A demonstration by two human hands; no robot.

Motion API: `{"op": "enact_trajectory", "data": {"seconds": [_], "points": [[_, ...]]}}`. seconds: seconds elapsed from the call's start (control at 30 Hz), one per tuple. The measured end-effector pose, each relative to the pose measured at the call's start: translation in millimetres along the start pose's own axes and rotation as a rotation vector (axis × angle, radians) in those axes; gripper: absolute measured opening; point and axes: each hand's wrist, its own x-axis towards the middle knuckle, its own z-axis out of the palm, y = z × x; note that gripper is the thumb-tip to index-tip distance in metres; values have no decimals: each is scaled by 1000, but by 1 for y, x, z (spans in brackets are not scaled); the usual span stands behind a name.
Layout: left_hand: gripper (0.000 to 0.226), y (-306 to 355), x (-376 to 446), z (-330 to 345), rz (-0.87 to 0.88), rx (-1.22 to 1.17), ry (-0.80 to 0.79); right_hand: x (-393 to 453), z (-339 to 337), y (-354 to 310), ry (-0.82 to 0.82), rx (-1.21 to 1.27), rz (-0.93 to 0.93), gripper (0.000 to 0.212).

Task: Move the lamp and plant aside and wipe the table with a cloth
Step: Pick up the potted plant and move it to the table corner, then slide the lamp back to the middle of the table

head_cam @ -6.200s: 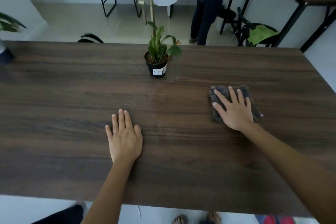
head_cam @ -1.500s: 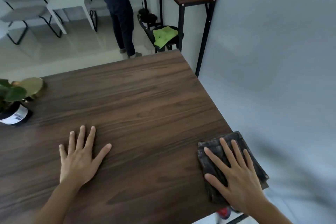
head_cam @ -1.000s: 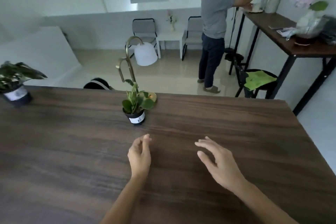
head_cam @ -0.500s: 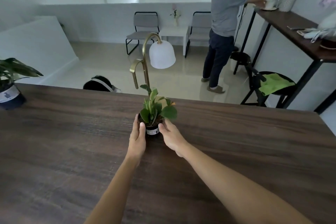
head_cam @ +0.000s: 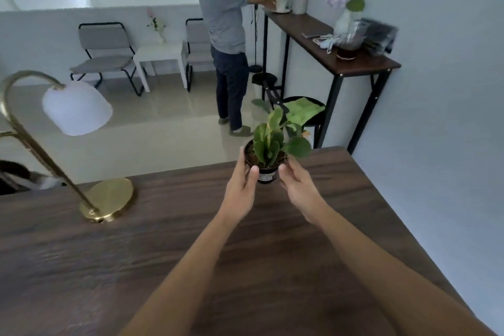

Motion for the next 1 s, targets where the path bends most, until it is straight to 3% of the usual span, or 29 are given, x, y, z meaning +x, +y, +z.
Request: {"op": "enact_trajectory", "data": {"seconds": [0.13, 0.23, 0.5, 0.63, 0.7, 0.83, 1.0], "points": [[61, 18, 43, 87, 20, -38, -149, 10, -89, 20, 132, 27, 51, 29], [63, 17, 69, 136, -11, -25, -214, 22, -137, 35, 190, 64, 76, 33], [63, 9, 107, 184, -101, 70, -228, 54, -179, 63, 198, 90, 175, 42], [61, 8, 93, 176, -126, 133, -285, 47, -172, 74, 238, 107, 223, 50], [61, 4, 73, 166, -128, 152, -273, 38, -159, 83, 372, 82, 261, 52], [61, -15, 24, 114, -61, 281, -182, 3, -111, 68, 582, 5, 242, 27], [58, -34, -54, -1, -93, 362, 164, -10, -18, 38, 295, -119, 116, 12]]}}
